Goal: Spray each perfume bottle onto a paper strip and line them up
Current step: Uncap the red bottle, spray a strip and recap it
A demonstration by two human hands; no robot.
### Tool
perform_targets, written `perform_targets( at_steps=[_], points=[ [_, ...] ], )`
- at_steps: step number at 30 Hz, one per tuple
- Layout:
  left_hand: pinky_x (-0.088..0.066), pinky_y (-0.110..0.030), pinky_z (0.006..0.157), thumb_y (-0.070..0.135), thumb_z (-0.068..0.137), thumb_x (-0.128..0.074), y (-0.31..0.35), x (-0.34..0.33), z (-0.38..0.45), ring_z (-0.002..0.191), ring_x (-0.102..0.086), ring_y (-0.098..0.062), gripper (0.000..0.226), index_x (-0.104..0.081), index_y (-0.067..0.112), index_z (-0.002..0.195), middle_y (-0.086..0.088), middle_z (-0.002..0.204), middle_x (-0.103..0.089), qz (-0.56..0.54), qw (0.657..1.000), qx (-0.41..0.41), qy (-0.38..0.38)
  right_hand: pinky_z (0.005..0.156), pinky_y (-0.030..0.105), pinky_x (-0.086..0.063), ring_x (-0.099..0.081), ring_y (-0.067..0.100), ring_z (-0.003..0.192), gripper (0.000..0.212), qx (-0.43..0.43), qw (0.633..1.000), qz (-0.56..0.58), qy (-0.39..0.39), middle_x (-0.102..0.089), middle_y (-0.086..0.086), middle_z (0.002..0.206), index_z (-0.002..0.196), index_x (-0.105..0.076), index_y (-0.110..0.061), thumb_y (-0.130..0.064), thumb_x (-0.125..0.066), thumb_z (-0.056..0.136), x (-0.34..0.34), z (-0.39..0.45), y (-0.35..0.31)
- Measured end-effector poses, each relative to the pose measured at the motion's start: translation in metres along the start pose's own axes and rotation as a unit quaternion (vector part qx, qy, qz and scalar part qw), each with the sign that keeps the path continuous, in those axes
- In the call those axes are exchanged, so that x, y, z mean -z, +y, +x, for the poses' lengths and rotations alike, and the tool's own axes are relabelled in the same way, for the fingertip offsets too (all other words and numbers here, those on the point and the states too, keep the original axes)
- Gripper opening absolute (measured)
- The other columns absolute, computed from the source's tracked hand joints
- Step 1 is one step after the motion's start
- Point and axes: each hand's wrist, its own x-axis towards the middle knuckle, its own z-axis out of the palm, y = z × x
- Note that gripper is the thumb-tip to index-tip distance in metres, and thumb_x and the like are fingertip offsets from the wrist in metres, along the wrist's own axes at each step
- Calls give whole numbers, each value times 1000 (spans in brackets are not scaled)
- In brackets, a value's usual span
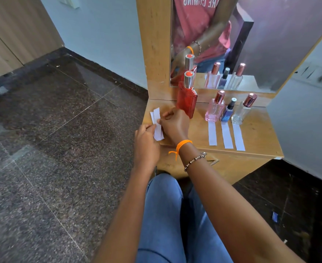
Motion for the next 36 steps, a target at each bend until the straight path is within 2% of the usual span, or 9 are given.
perform_targets(
  at_steps=[2,6,11,16,21,28,33,36],
  points=[
    [-36,-35,93,-2,93,-35,0,0,2,118,-41,-30,43,-48,5,133,-12,132,-49,-3,1000,1,0,48,17,-32,-59,18,75,6,2,1000,-1,-5,-66,5,78,78,-69,-8,-6,-72,74,1,0,-1],
    [-35,-31,90,-3,93,-34,0,-1,3,117,-42,-31,43,-48,5,132,-15,130,-50,-1,1000,-3,6,53,21,-33,-57,14,72,2,15,1000,-16,-14,-72,8,86,76,-70,-6,-4,-70,75,1,2,-5],
    [-36,-30,86,-3,92,-34,0,-1,1,113,-42,-31,45,-47,7,134,-12,132,-50,23,1000,-18,9,56,16,-30,-60,19,81,8,20,999,-40,-18,-72,9,92,83,-72,-6,-3,-66,78,1,5,-7],
    [-35,-28,85,-5,91,-34,0,-1,0,111,-42,-31,47,-48,7,133,-10,132,-51,34,999,-28,13,67,19,-36,-64,26,92,14,12,998,-60,-21,-72,14,97,90,-72,-4,-3,-63,80,1,6,-5],
    [-34,-25,88,-4,92,-34,-3,-4,0,114,-40,-26,46,-45,5,136,-6,135,-49,70,997,-30,11,65,22,-36,-60,25,79,9,7,997,-65,-28,-72,15,91,84,-71,-3,-5,-63,80,3,7,-5],
    [-35,-25,86,-6,91,-33,-1,-6,-1,114,-40,-26,48,-43,5,137,-5,136,-48,89,995,-31,23,65,22,-36,-58,23,78,10,13,998,-59,-28,-69,11,85,80,-67,-1,-5,-58,82,9,7,-2],
    [-38,-33,94,-7,89,-37,3,-3,1,116,-44,-30,47,-49,6,133,-11,133,-48,31,999,-24,23,65,24,-40,-55,17,74,6,36,998,-39,-23,-61,2,74,77,-67,-5,-2,-61,79,29,-7,7],
    [-43,-40,97,-7,88,-38,10,-2,-3,119,-44,-28,49,-50,9,132,-8,132,-47,11,999,-30,42,64,23,-39,-56,14,71,8,43,998,-45,-11,-60,-2,72,74,-64,-9,-1,-64,77,43,-19,19]
  ],
)
